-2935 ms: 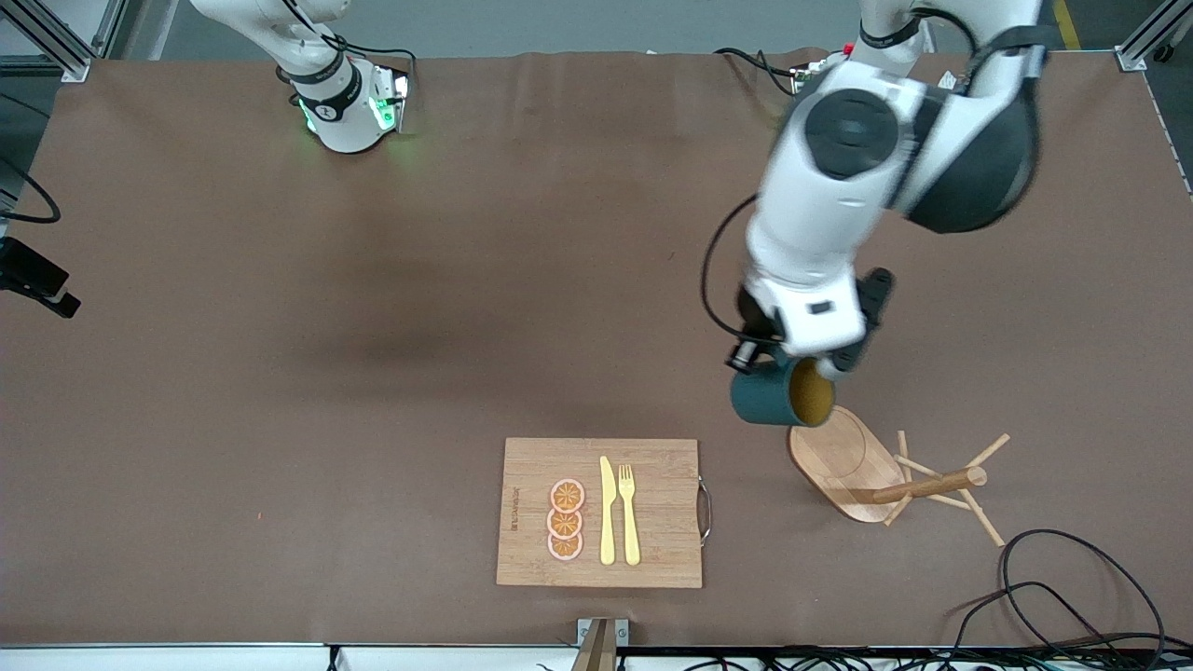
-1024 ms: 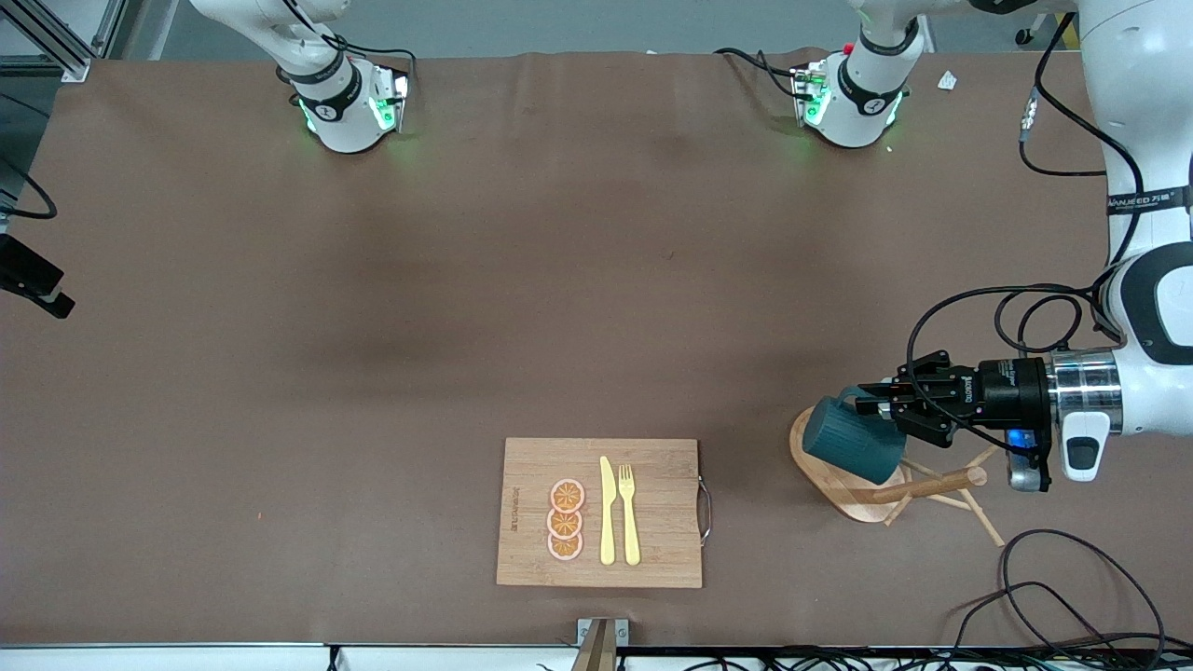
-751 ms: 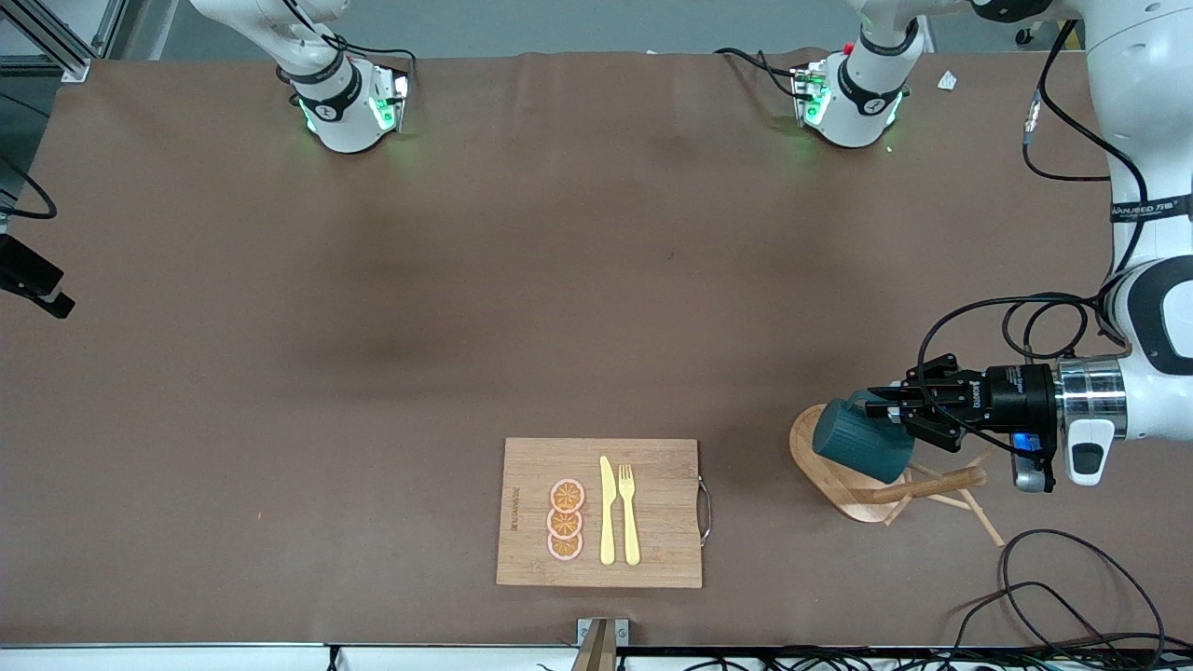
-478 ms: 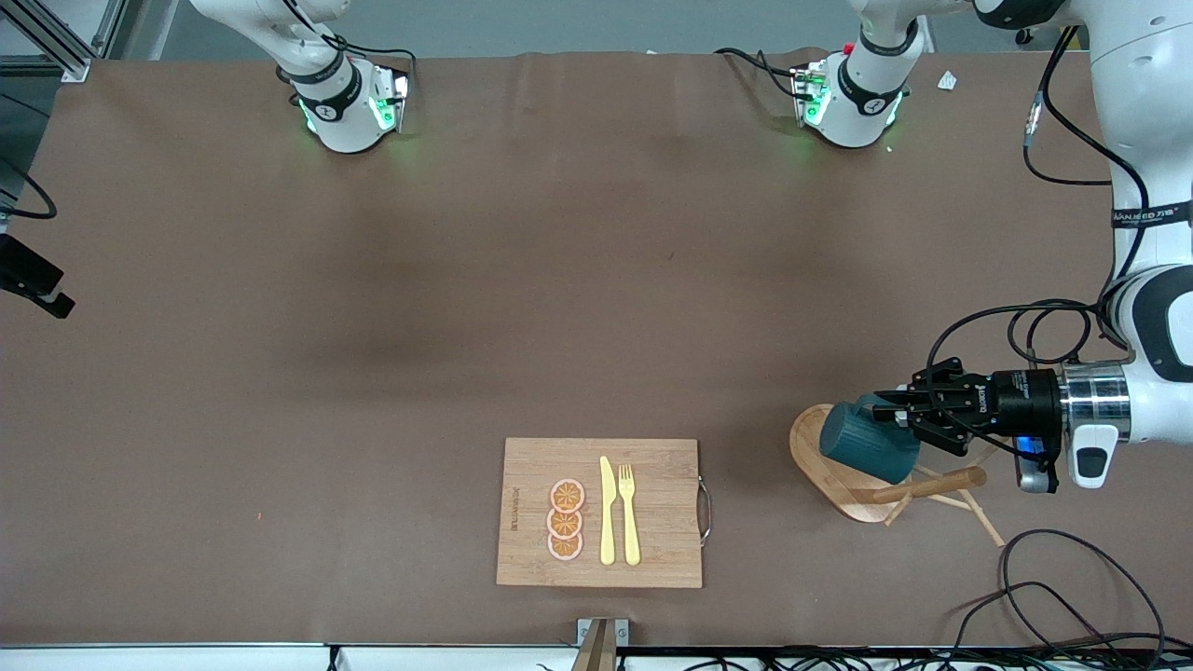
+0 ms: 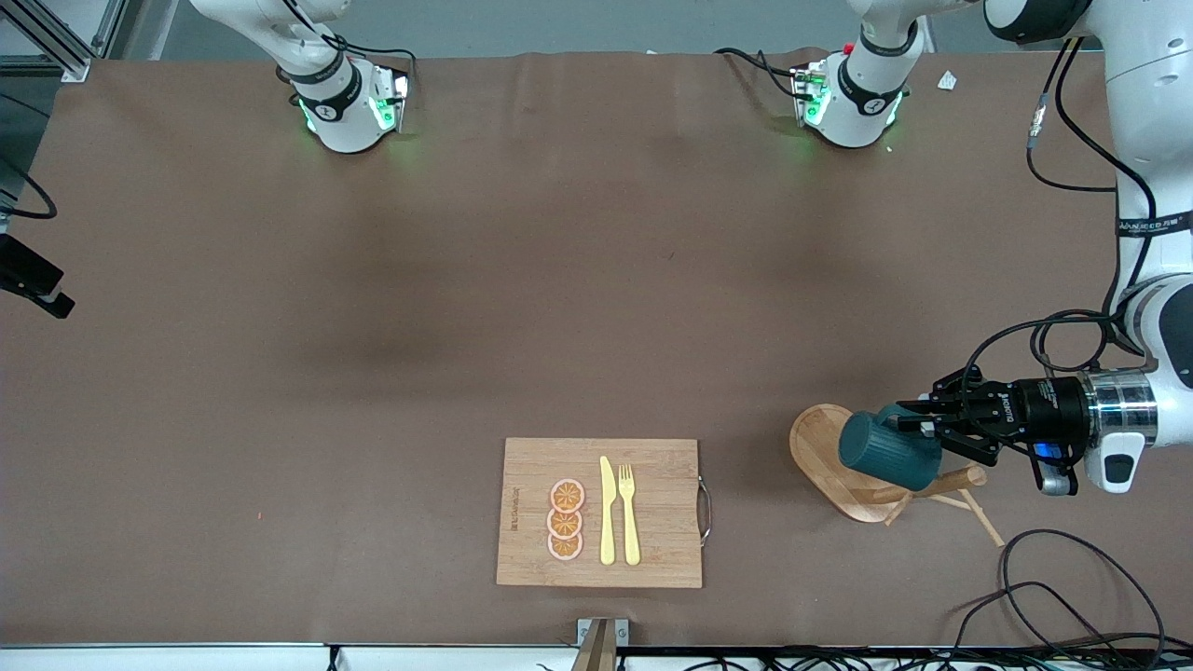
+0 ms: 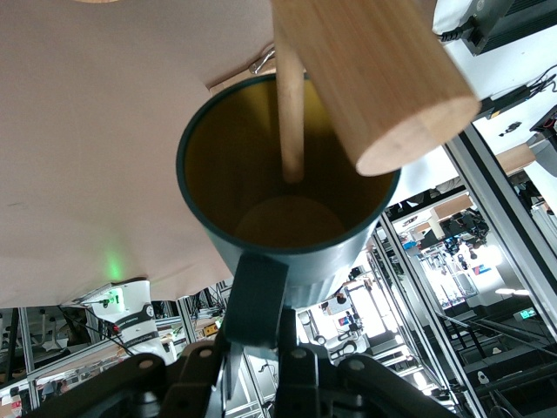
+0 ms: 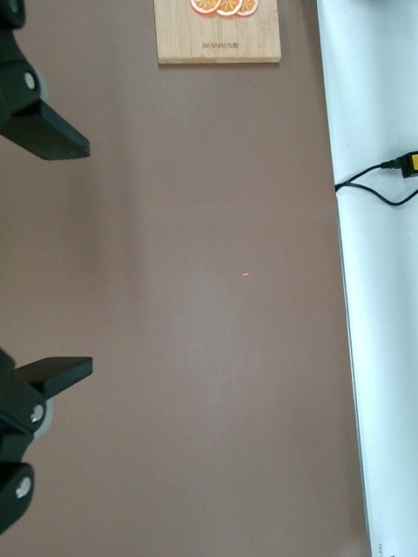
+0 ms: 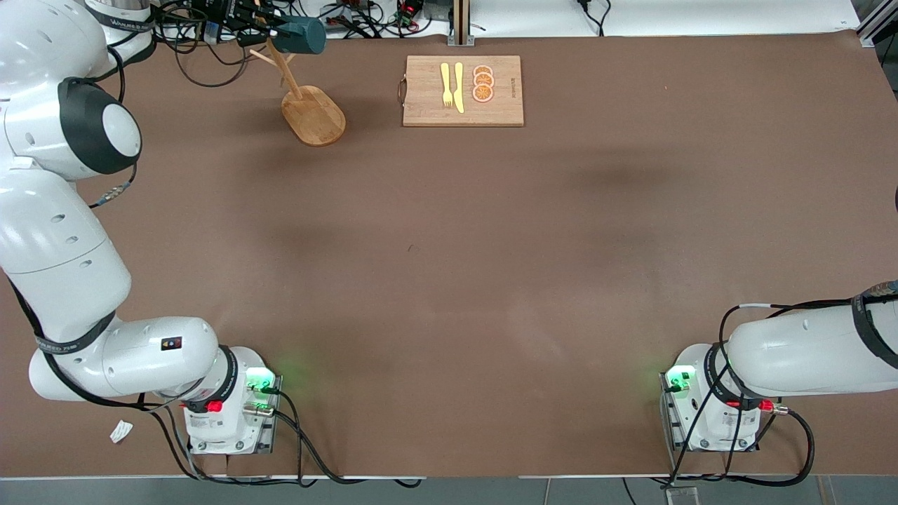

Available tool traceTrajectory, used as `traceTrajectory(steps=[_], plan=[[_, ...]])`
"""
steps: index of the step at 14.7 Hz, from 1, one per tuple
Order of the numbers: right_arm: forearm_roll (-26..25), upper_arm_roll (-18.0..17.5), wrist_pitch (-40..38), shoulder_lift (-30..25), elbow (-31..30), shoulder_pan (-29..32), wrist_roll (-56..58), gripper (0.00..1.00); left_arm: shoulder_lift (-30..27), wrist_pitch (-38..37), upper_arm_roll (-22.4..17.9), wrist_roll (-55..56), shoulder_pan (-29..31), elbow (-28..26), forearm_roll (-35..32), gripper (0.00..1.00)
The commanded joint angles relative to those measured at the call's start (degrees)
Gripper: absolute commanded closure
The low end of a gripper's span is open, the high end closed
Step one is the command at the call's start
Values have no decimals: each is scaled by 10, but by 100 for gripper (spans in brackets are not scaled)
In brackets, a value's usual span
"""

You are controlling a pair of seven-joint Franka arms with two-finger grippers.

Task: Pass cup and hang on rack
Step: 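Tilt the mug with the left gripper and hook its handle on a peg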

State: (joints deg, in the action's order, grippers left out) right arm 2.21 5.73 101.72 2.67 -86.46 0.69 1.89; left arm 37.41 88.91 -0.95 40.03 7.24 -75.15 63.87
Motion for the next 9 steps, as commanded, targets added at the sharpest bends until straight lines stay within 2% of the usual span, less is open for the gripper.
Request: traceTrajectory(steps=[1,9], plan=[[-3,-1,2,-14,-10,2,7,0,2,-6,2,6,1,3,9,99],[-3,-1,2,-14,-9,2,7,0,23,3,-2,6,8,4,6,99]])
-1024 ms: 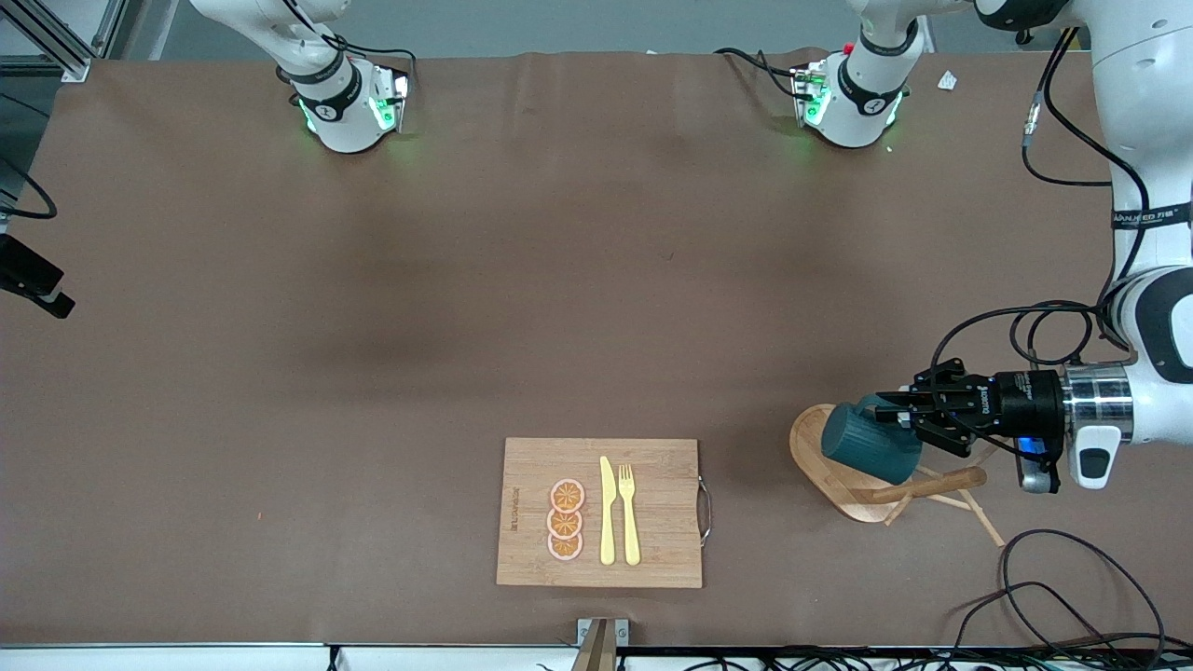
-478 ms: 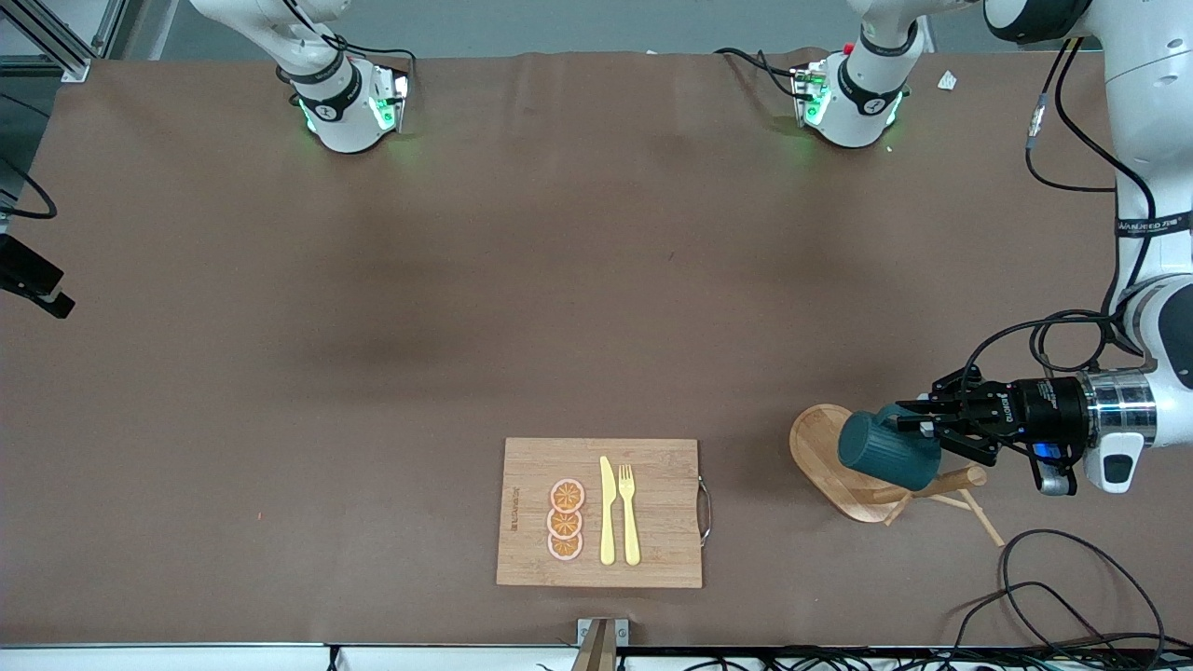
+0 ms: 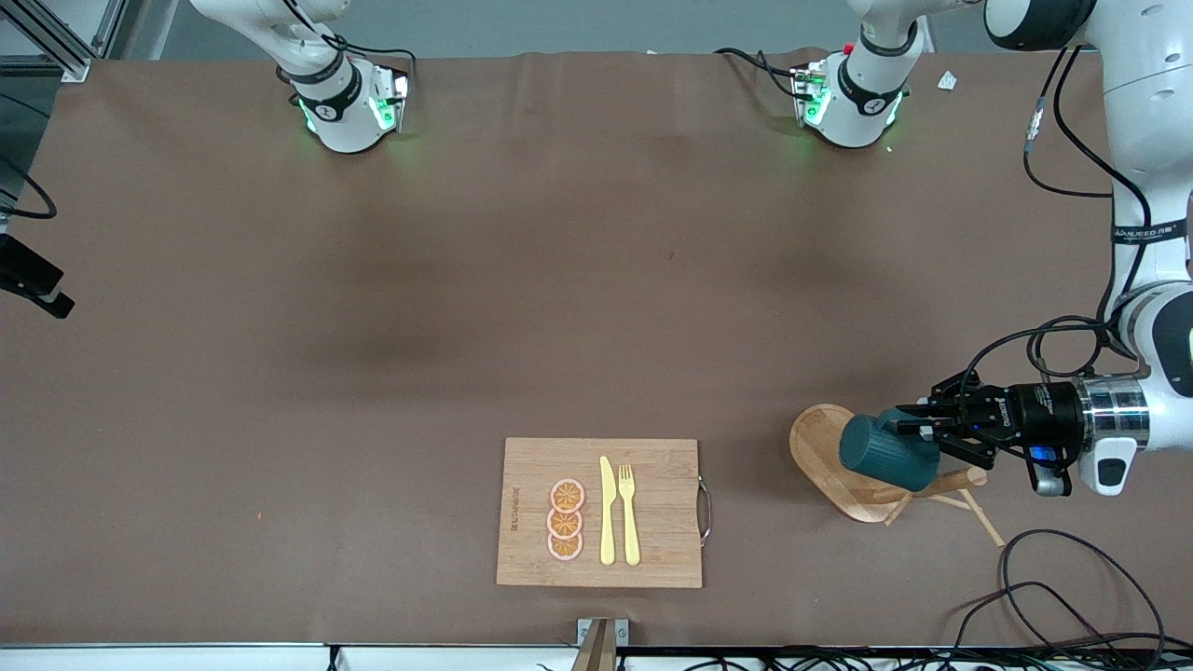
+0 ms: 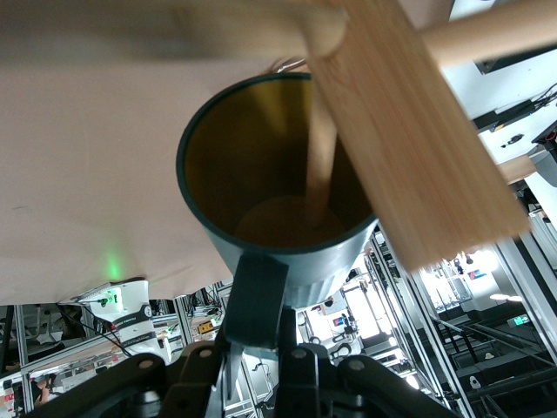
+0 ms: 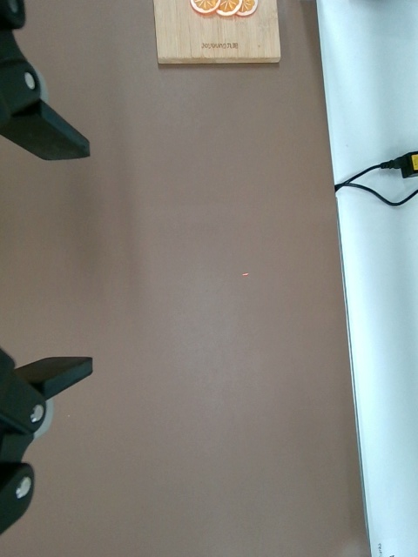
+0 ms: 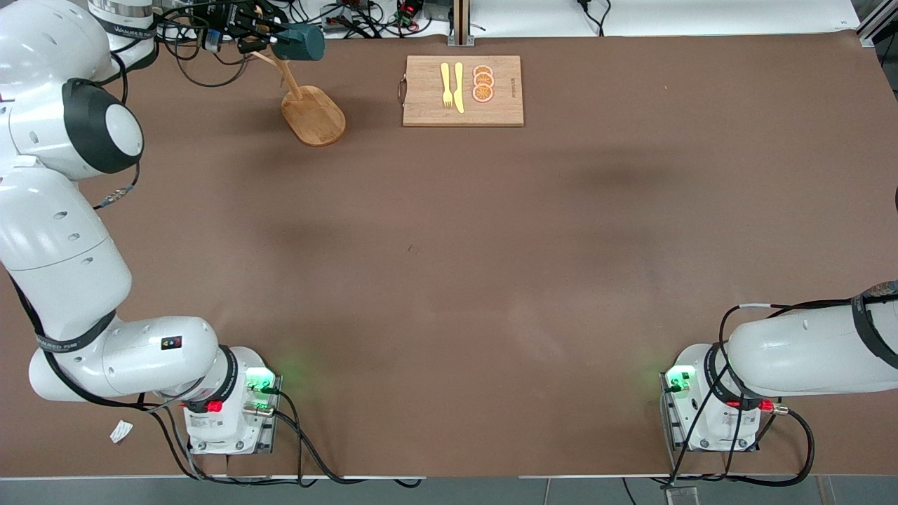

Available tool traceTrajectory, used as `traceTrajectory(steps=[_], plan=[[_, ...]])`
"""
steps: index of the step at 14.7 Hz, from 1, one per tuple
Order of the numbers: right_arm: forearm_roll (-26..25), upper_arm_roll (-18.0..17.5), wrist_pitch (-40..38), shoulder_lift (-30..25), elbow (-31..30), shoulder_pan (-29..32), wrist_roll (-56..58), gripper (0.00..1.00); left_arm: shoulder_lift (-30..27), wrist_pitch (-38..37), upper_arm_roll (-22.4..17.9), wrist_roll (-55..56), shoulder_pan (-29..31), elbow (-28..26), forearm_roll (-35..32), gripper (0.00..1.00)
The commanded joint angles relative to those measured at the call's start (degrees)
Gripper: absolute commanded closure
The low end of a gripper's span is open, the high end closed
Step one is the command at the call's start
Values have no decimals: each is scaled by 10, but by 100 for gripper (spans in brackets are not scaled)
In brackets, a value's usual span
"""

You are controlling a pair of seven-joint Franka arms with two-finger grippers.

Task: Pass cup and hang on rack
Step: 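Tilt the mug with the left gripper and hook its handle on a peg, then open the left gripper and draw it back from the mug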

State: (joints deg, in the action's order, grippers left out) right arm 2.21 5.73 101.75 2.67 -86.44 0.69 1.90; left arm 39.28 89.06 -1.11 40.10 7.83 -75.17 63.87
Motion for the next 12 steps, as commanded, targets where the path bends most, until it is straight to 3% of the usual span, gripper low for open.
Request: traceTrajectory(steps=[1,12], plan=[[-3,-2,2,-14,-9,2,7,0,5,2,0,5,2,6,7,99],[-3,-2,2,-14,-9,2,7,0,21,6,1,2,24,6,13,96]])
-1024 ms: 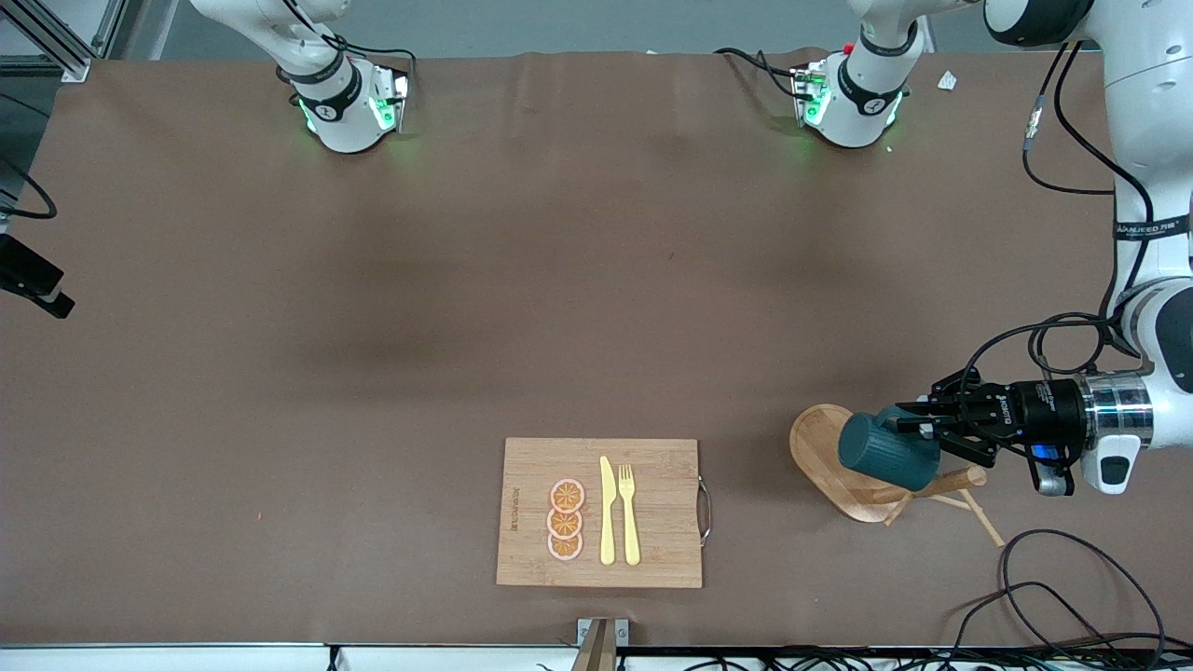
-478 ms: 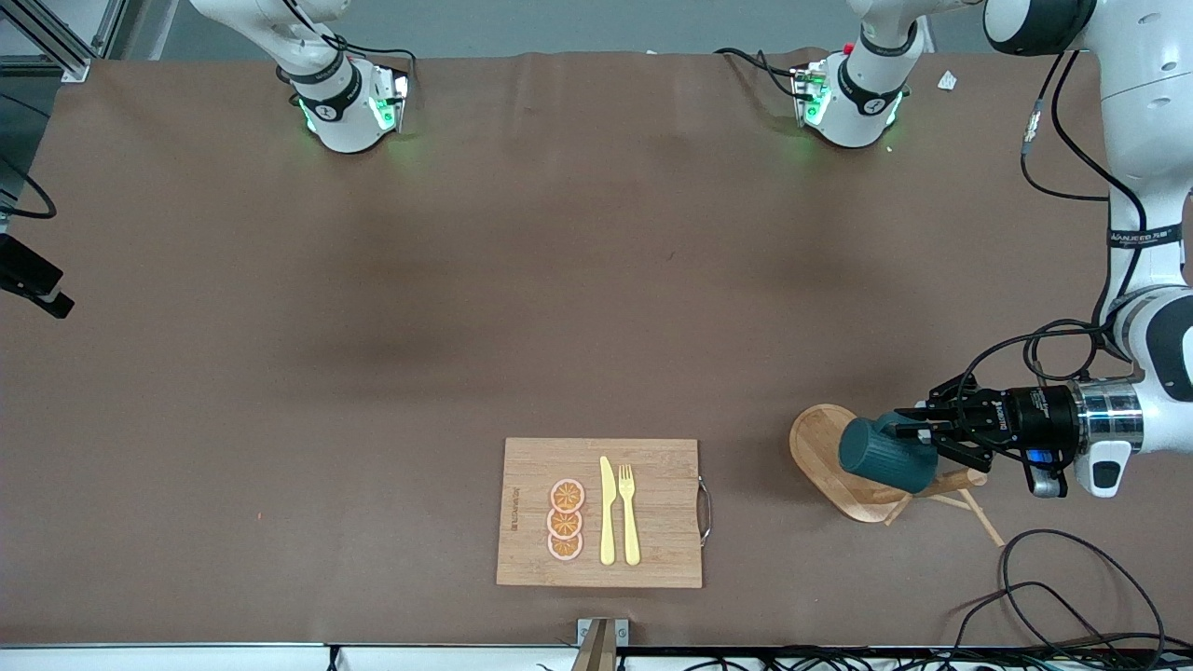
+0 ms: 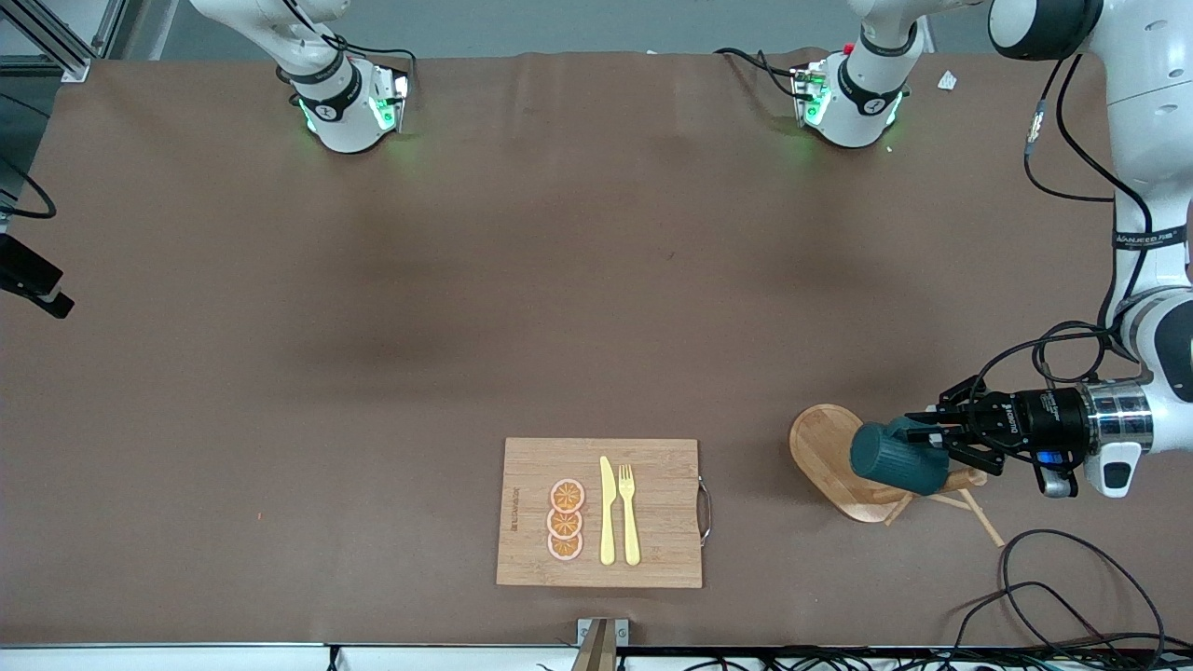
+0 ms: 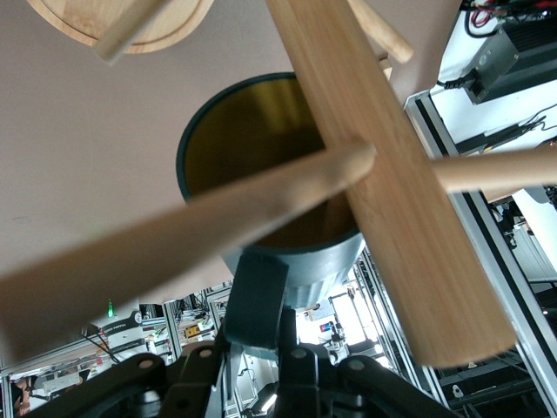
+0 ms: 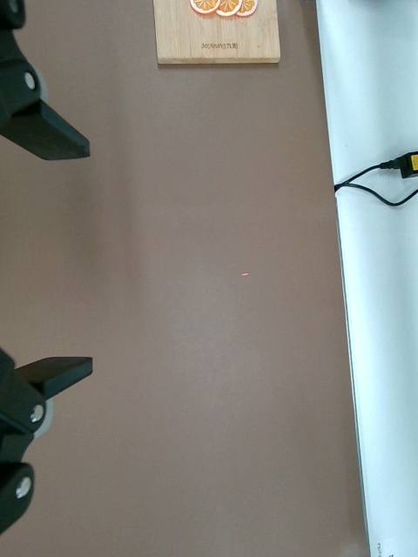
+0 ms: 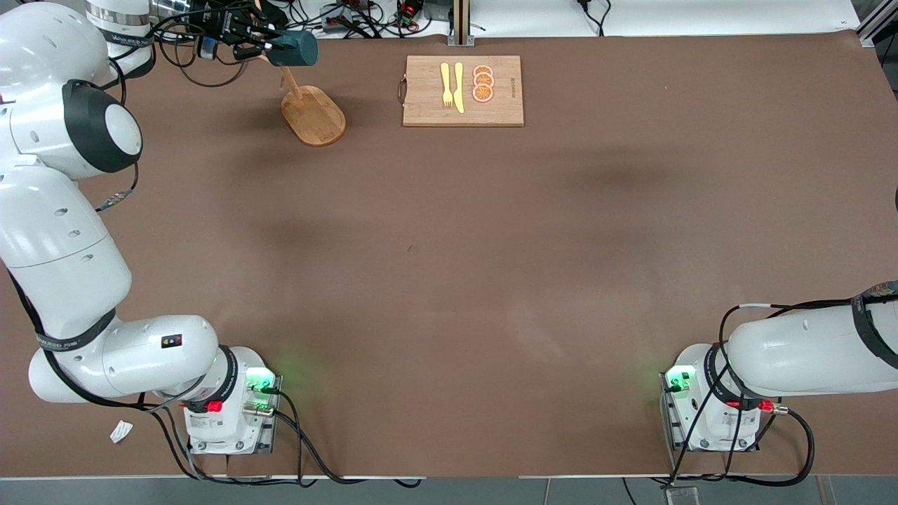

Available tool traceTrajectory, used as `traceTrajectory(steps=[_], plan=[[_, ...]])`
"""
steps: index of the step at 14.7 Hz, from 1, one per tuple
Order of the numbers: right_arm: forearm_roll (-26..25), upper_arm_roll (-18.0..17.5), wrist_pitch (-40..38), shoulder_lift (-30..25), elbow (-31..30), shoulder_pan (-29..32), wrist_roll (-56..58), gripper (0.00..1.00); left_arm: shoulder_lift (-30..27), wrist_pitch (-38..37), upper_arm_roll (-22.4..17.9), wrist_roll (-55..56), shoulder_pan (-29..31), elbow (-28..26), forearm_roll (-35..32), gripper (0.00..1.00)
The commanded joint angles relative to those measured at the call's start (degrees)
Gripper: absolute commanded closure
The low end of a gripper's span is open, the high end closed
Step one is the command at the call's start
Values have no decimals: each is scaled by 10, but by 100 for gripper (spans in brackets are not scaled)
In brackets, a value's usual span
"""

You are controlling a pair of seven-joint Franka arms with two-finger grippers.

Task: Pass cup and hang on rack
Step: 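Open the left gripper and draw it back from the mug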

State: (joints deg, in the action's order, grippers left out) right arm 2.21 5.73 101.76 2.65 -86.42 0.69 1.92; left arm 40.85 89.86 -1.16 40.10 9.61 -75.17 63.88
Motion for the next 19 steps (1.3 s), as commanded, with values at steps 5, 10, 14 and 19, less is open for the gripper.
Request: traceTrajectory(steps=[5,10,14,19], plan=[[-3,-1,2,-14,-9,2,7,0,6,-2,1,6,7,5,26,20],[-2,-1,2,-14,-9,3,13,0,-16,-6,3,49,7,9,25,0],[-2,-1,2,-14,-9,3,13,0,-75,-7,5,92,0,10,-19,0],[-2,-1,1,-15,-9,3,14,0,-160,-12,16,91,-41,9,-169,0]])
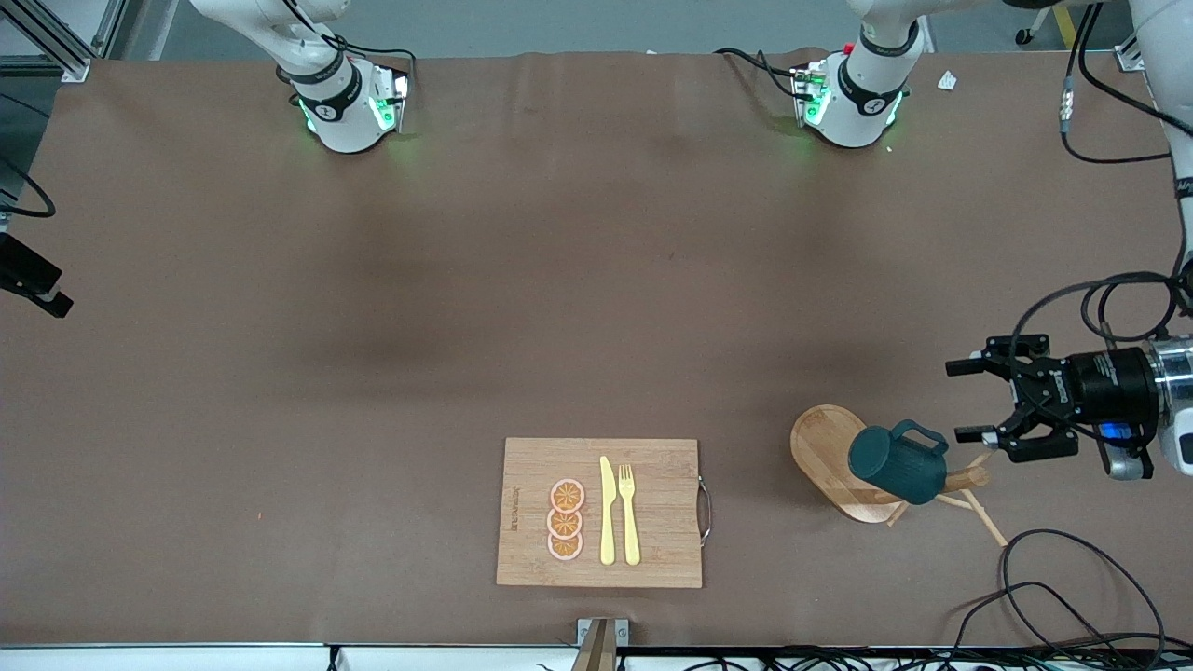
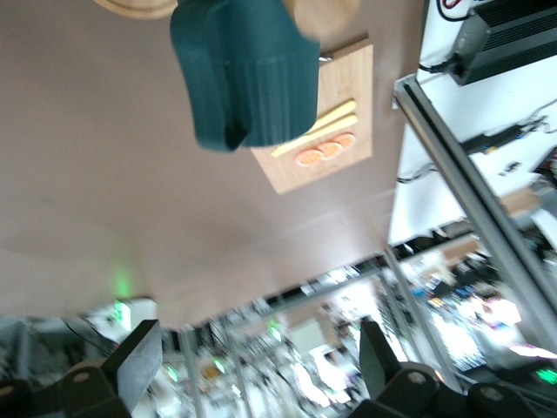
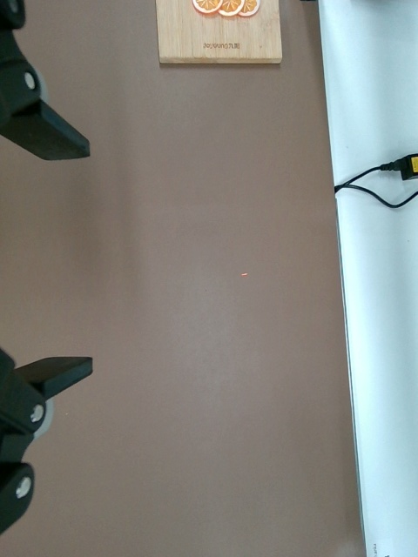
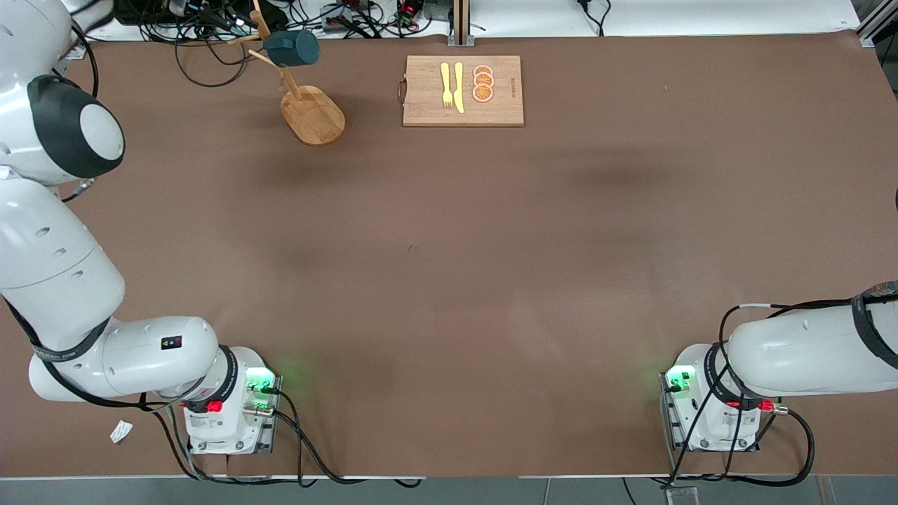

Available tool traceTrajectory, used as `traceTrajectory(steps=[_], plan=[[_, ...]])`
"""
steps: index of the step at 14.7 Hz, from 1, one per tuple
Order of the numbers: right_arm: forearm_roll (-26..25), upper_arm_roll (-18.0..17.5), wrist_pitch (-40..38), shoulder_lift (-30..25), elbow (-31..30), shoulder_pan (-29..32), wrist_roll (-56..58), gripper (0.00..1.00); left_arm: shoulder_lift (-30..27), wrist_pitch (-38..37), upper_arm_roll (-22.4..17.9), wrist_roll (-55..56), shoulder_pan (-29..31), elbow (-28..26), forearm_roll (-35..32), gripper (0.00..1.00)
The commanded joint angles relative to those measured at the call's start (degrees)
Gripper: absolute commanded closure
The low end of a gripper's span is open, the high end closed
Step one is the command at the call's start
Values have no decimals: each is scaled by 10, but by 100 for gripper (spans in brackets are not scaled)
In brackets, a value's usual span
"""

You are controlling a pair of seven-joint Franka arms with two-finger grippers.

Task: Pass cup and hang on rack

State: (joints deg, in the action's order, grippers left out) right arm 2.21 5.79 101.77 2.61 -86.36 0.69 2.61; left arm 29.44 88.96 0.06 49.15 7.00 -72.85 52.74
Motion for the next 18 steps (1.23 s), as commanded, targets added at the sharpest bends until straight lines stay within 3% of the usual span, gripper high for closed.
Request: traceTrajectory(steps=[1,4,8,11,13,15,18], plan=[[-2,-1,2,-15,-10,3,12,0,-67,-12,16,-5,-20,-14,-102,0],[-2,-1,1,-15,-10,3,14,0,-121,-20,67,-50,-16,-17,-233,0],[-2,-1,1,-15,-10,3,14,0,-157,-35,76,-149,-21,-16,-350,0],[-2,-1,1,-15,-9,3,14,0,-193,-39,93,-242,-23,-22,-475,0],[-2,-1,2,-15,-10,3,14,0,-218,-39,86,-320,-26,-42,-497,0],[-2,-1,1,-15,-9,3,14,0,-249,-34,51,-386,-29,-73,-512,0],[-2,-1,1,-15,-10,3,14,0,-298,-34,31,-418,-44,-120,-516,0]])
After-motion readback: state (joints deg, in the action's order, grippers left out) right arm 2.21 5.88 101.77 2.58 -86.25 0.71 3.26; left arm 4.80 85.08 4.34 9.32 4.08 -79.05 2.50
